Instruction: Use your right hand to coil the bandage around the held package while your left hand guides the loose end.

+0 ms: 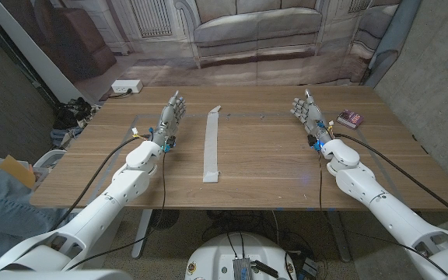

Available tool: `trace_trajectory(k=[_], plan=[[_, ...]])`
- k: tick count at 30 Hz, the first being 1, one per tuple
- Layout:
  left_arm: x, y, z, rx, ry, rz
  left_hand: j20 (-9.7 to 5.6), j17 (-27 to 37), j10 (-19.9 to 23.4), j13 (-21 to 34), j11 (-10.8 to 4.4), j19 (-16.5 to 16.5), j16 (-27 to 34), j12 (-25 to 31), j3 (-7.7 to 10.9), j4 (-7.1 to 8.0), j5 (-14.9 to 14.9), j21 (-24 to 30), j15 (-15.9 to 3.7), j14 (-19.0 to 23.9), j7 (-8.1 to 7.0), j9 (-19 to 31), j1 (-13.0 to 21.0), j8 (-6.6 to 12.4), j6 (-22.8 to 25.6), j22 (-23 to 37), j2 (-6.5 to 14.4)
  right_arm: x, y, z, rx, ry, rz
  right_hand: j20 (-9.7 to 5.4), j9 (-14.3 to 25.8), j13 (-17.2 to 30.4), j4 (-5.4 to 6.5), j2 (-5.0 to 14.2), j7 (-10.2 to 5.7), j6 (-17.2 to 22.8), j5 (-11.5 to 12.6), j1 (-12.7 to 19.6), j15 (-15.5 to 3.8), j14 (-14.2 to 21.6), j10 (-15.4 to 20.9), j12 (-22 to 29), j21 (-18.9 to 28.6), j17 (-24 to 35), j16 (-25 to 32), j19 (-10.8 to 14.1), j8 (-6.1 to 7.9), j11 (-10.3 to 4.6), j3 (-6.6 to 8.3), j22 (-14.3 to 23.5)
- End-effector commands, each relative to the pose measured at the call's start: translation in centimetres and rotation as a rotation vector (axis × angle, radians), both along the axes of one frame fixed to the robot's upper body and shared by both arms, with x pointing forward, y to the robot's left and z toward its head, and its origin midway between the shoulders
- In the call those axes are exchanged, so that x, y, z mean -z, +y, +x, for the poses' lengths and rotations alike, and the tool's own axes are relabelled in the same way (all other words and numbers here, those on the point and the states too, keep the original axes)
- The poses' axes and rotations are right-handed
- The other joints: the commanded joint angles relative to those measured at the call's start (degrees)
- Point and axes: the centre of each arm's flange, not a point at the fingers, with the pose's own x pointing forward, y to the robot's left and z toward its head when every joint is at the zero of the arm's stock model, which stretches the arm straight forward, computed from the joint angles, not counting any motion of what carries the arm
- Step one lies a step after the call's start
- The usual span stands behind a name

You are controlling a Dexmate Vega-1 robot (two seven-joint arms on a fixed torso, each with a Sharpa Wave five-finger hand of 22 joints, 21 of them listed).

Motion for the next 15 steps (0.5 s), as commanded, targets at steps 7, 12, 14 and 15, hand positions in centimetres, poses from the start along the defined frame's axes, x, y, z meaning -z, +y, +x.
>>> trace_trajectory(k=[7, 12, 14, 15], plan=[[-0.7, -0.3, -0.2, 0.004, -0.011, 0.021, -0.02, 0.11, -0.34, 0.11, -0.22, -0.43, 0.24, 0.16, 0.29, -0.09, 0.29, 0.29, 0.16, -0.5, 0.06, 0.23, 0.7, 0.18, -0.39, 0.3, 0.05, -0.5, -0.1, -0.9, 0.015, -0.026, -0.021, -1.31, 0.18, 0.29, 0.23, -0.02, -0.08, 0.6, 0.36, 0.61, -0.17, 0.55, 0.59, 0.27, -0.04, 0.22, 0.34, 0.53, 0.3, -0.11, 0.01, 0.16], [-1.3, -0.5, -0.2, 0.007, -0.014, 0.04, 0.02, 0.11, -0.34, 0.11, -0.31, -0.48, 0.21, 0.12, 0.3, -0.18, 0.27, 0.24, 0.21, -0.48, -0.07, 0.23, 0.88, 0.13, -0.39, 0.3, 0.1, -0.9, -0.3, -1.4, 0.031, -0.049, -0.038, -1.3, 0.18, 0.29, 0.13, 0.06, -0.27, 0.63, 0.35, 0.75, -0.26, 0.67, 0.81, 0.32, -0.15, 0.21, 0.35, 0.62, 0.3, -0.02, 0.06, 0.16], [-1.4, -0.5, -0.3, 0.003, -0.018, 0.037, 0.04, 0.11, -0.3, 0.11, -0.34, -0.68, 0.2, 0.11, 0.31, -0.22, 0.26, 0.14, 0.18, -0.46, -0.14, 0.23, 0.97, 0.13, -0.35, 0.3, 0.12, -1.0, -0.6, -1.7, 0.042, -0.053, -0.044, -1.35, 0.18, 0.29, 0.07, 0.11, -0.38, 0.65, 0.35, 0.84, -0.28, 0.79, 0.9, 0.34, -0.2, 0.2, 0.38, 0.72, 0.3, -0.32, 0.1, 0.16], [-1.5, -0.5, -0.3, 0.002, -0.021, 0.039, 0.08, 0.11, -0.27, 0.11, -0.35, -0.7, 0.2, 0.11, 0.31, -0.23, 0.26, 0.13, 0.16, -0.45, -0.14, 0.23, 1.0, 0.12, -0.34, 0.3, 0.12, -1.0, -0.8, -1.8, 0.048, -0.054, -0.044, -1.34, 0.18, 0.29, 0.04, 0.13, -0.4, 0.71, 0.34, 0.88, -0.35, 0.88, 0.94, 0.35, -0.22, 0.19, 0.41, 0.77, 0.32, -0.35, 0.11, 0.16]])
